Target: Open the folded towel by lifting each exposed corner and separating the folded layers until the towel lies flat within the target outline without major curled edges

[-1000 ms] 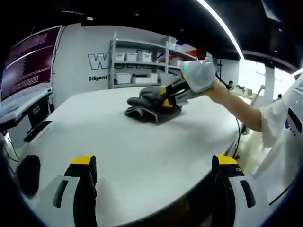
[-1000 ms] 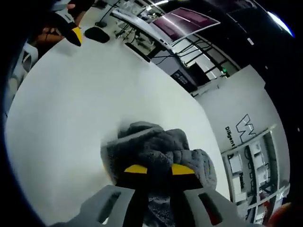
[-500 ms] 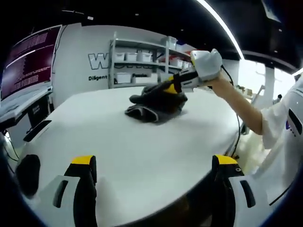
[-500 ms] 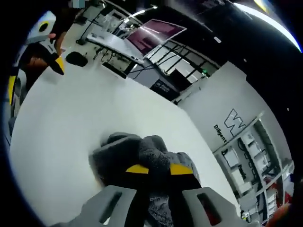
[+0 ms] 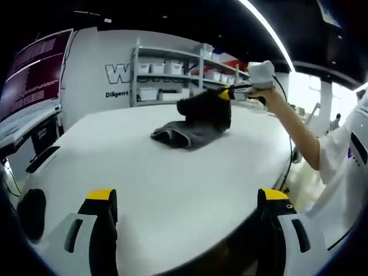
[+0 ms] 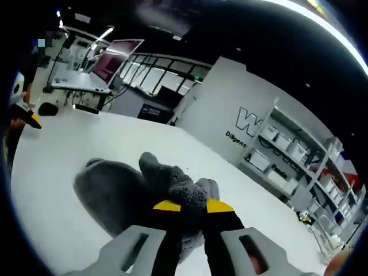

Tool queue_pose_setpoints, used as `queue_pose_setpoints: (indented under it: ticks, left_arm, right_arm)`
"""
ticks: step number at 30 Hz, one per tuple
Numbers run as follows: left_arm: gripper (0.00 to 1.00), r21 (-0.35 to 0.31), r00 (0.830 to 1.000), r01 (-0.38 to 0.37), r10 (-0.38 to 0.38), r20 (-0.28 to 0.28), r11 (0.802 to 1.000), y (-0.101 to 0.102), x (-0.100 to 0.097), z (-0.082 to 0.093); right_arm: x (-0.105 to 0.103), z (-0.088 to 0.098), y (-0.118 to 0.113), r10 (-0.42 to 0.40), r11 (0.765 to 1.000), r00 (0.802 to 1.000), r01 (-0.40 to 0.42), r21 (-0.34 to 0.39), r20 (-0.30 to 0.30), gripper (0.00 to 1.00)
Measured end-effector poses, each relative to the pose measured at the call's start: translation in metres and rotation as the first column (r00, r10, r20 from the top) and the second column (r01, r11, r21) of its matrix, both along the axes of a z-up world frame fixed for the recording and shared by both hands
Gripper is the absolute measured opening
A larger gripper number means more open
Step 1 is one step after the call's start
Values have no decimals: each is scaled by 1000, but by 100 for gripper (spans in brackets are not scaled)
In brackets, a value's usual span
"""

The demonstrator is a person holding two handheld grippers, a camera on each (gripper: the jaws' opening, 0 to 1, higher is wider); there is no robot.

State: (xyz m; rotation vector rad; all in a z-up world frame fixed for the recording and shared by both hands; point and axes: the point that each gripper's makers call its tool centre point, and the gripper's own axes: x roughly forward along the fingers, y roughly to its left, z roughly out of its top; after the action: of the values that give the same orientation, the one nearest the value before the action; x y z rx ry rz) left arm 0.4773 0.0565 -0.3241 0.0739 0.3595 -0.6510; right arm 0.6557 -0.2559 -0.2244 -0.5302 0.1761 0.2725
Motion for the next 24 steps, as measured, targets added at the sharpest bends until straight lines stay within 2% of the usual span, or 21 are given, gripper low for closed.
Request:
queue_pose_setpoints:
  ticks: [3,6,9,11,12,15,20,24]
  left_arm:
    - [99,0,1000,0,0,1,1000,0,1,0]
    - [99,-1,1000,1,-1,2,1000,-1,1,0]
    - [99,1,1000,1,-1,-1,1000,-2,1,-1]
    - [99,0,1000,2,-2,-4,1000,-2,1,-2]
    - [99,0,1000,4,-4,-6,1000,-3,1,-3]
    - [99,2,1000,10,-10,-6,1000,-5,0,-4]
    - [99,2,1000,19,-19,-7,1000,-9,-1,-5]
    - [99,0,1000,23,-23,-16,1000,-9,7,-9]
  right_arm:
    - [-4,-15,-34,-86,996,995,87,19,-47,7]
    - [-10,-34,-60,-145,989,985,146,3,-90,7]
    - [-19,-58,-81,-194,981,968,194,-21,-158,7]
    - [-23,-70,-93,-219,976,957,217,-31,-189,8]
    - [-27,-81,-100,-238,971,945,234,-45,-224,8]
    - [-30,-93,-107,-250,968,933,247,-42,-257,8]
    - [-30,-96,-114,-257,964,928,268,1,-269,10]
    - [-33,-88,-114,-246,967,940,256,10,-237,16]
